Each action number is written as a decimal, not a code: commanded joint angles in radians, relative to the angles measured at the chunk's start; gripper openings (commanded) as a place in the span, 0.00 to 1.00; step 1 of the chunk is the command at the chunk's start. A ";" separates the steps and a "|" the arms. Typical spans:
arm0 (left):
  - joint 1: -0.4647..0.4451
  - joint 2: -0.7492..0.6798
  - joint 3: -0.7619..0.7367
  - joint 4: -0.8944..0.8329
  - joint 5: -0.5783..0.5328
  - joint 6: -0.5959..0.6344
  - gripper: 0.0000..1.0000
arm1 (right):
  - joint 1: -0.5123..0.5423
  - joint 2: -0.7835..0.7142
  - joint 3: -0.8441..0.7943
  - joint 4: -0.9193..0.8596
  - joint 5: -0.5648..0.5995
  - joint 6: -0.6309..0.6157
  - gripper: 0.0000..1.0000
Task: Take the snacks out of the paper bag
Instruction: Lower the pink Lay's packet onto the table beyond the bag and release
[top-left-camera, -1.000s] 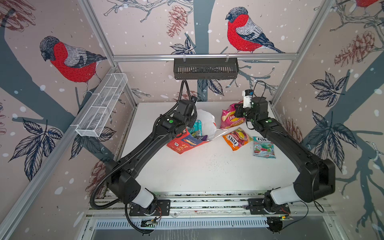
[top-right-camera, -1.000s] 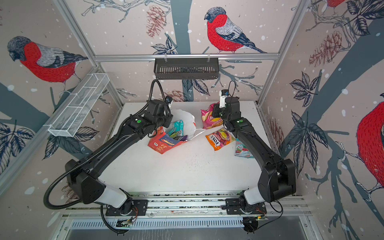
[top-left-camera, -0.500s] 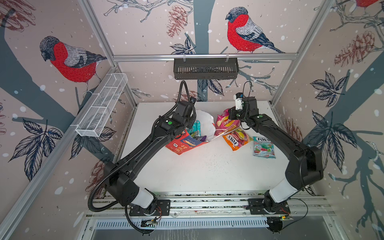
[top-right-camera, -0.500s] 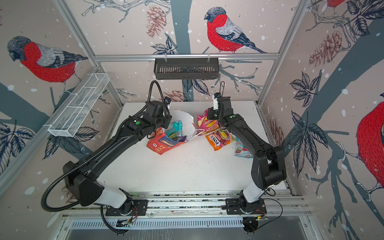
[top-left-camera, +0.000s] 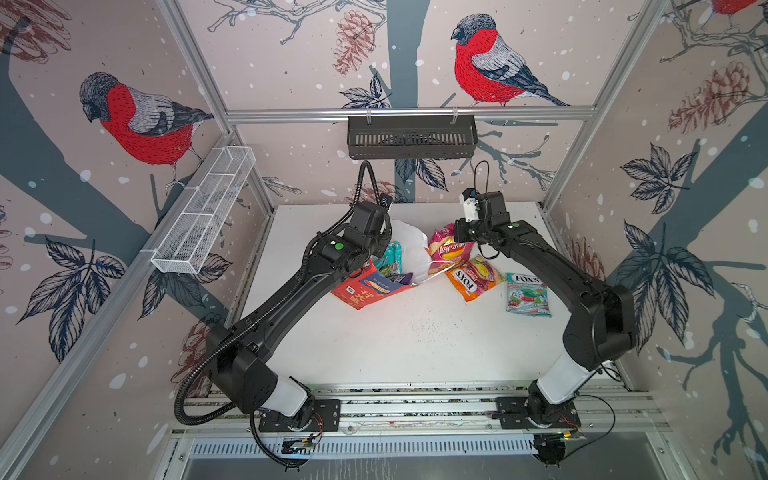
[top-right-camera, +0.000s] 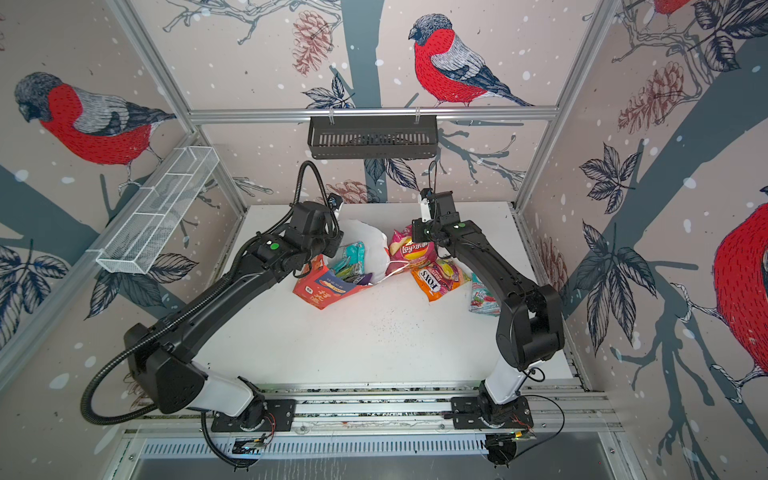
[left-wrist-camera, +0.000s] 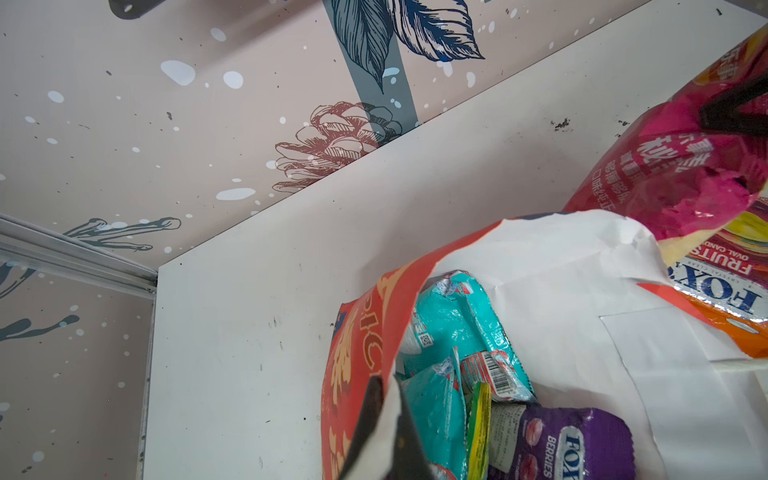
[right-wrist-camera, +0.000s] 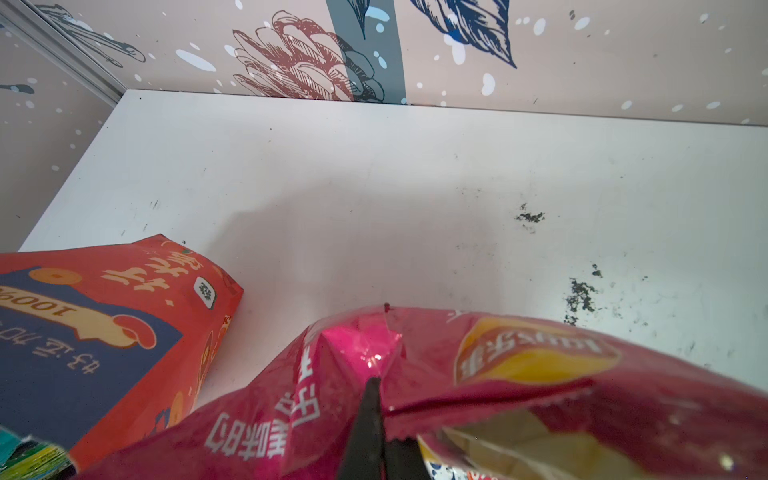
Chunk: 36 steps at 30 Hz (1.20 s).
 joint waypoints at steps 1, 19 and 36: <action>0.003 -0.007 0.002 0.035 -0.006 0.007 0.00 | -0.001 0.009 0.006 -0.004 0.005 -0.010 0.07; 0.000 -0.029 -0.032 0.075 0.028 0.033 0.00 | -0.004 0.195 0.113 0.128 -0.104 0.069 0.52; -0.012 -0.057 -0.067 0.110 0.017 0.059 0.00 | -0.031 0.142 -0.023 0.186 -0.115 0.090 0.60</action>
